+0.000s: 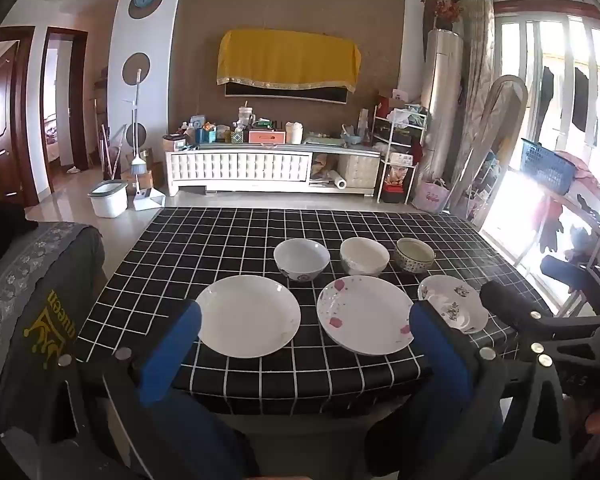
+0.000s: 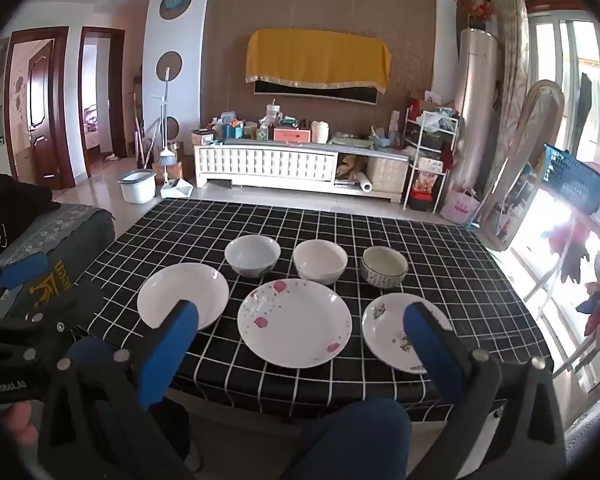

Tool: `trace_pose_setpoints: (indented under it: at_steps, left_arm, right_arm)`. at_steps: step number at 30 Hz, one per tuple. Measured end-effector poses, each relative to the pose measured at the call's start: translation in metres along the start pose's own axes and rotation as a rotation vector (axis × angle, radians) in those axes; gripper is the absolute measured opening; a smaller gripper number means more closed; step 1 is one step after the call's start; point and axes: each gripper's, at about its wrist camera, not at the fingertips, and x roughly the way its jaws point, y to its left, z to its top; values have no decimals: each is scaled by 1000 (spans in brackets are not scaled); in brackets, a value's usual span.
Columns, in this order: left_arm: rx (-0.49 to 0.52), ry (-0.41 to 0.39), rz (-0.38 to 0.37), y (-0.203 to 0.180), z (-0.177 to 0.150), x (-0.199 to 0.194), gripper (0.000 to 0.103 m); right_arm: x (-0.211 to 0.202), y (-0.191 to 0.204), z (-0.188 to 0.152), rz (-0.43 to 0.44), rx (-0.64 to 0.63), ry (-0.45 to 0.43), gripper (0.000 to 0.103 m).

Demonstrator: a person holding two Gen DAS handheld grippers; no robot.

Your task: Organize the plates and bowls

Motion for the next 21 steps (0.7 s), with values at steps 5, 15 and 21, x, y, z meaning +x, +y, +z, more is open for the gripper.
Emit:
trace_pose_setpoints:
  at_steps: [5,15,21]
  left_arm:
    - [19,1,16,-3,1,6,103]
    - [19,-10,11,-3,-5,-1,103]
    - [16,-6,15,-2,-6,0,103]
  right_arm:
    - [-2,-1,-2,4,12,22,103]
    - [0,6,-3,2,0,45,103]
    - [0,5,-4,10,4,39,103]
